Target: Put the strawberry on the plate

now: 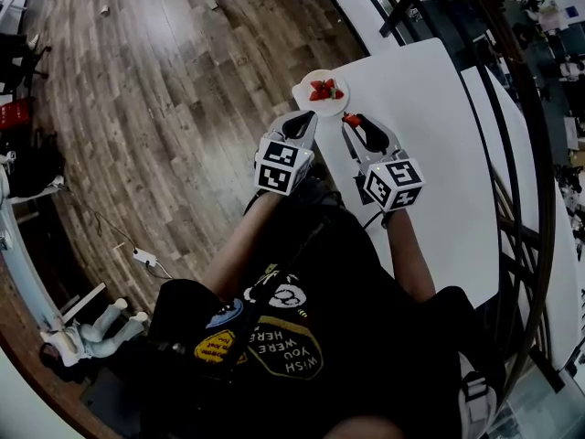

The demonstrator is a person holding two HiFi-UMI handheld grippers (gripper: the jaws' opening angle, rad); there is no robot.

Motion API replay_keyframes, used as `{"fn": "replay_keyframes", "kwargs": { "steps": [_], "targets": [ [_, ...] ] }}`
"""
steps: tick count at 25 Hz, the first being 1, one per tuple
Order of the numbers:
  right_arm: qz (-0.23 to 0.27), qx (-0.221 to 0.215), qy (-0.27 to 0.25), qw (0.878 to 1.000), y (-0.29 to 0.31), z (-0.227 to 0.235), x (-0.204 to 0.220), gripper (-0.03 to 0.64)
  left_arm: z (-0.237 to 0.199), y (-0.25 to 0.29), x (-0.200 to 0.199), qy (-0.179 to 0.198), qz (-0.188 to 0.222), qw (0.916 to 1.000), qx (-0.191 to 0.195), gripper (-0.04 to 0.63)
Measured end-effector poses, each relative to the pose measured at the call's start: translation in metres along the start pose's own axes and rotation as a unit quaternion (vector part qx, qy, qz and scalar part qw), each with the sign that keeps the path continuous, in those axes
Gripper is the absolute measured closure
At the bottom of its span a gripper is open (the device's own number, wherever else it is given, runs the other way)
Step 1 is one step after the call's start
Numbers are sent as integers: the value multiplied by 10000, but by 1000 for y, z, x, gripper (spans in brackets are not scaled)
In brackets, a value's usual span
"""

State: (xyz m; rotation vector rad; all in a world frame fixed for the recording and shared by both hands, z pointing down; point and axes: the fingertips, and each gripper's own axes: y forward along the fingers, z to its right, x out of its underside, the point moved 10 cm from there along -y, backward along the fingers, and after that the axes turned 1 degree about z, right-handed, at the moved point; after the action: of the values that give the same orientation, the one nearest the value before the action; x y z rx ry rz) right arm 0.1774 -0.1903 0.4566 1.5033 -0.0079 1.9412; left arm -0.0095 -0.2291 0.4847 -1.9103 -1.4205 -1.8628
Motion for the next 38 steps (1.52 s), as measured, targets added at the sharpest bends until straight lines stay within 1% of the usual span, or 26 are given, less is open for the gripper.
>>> {"fn": "replay_keyframes", "kwargs": {
  "steps": [6,14,18,23,29,38],
  "targets": [
    [-87,229,-22,9997,22,13,-2,480,-18,23,3,-65,-194,9997,159,594],
    [-365,396,27,9985,51,25,11,480,-35,46,14,-171,-407,9984,348,594],
    [-457,420,67,9981,62,31,18,480,-41,55,17,-315,-455,9979,349,594],
    [-548,455,109,9974,74,39,24,480,-47,67,23,-438,-632,9964,353,594],
    [-712,478,56,9963,90,48,32,480,-58,79,28,-446,-771,9954,343,594],
    [-1052,523,7,9931,111,60,56,480,-73,98,45,-406,-1043,9933,294,594]
  ]
}}
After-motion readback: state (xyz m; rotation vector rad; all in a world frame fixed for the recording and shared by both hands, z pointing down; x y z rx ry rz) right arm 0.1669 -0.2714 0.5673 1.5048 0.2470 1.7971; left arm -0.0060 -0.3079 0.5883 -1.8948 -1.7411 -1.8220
